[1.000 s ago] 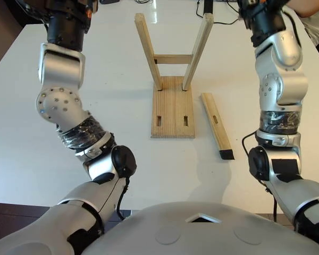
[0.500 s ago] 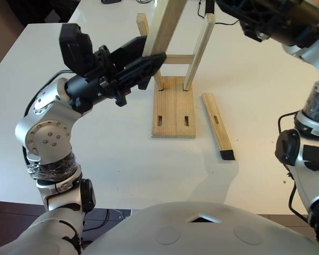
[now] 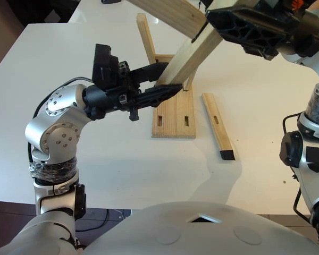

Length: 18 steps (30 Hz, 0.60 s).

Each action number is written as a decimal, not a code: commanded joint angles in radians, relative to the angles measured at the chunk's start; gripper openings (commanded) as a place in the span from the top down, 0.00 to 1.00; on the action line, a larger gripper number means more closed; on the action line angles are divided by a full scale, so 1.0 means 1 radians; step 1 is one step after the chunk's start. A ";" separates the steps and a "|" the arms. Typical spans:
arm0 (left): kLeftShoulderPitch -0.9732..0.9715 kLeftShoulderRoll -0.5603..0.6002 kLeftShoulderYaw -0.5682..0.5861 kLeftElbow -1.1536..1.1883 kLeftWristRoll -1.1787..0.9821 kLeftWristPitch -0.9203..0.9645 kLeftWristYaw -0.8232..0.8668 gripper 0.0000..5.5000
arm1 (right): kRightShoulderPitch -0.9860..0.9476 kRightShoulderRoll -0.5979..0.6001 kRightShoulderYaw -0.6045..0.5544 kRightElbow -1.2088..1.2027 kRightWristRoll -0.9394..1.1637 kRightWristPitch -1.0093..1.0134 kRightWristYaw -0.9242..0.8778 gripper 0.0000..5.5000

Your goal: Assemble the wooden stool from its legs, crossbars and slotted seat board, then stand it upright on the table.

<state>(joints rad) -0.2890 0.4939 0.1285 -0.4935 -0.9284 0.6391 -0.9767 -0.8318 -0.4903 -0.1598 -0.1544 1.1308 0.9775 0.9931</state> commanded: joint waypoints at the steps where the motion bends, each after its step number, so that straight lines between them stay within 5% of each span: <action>1: 0.015 0.021 -0.010 -0.003 0.005 -0.017 -0.010 0.64 | -0.002 -0.016 0.020 -0.007 -0.034 -0.030 0.023 0.48; 7: 0.036 0.045 -0.017 0.002 0.017 -0.026 -0.025 0.64 | 0.021 -0.016 0.019 -0.020 -0.047 -0.058 0.037 0.63; 18: 0.027 0.053 -0.066 0.076 0.152 -0.123 0.005 0.64 | 0.062 -0.051 0.017 -0.043 -0.042 -0.056 0.053 0.64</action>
<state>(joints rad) -0.2542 0.5392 0.0657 -0.4565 -0.8534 0.5388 -1.0158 -0.7843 -0.5169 -0.1261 -0.1821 1.0922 0.9302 1.0429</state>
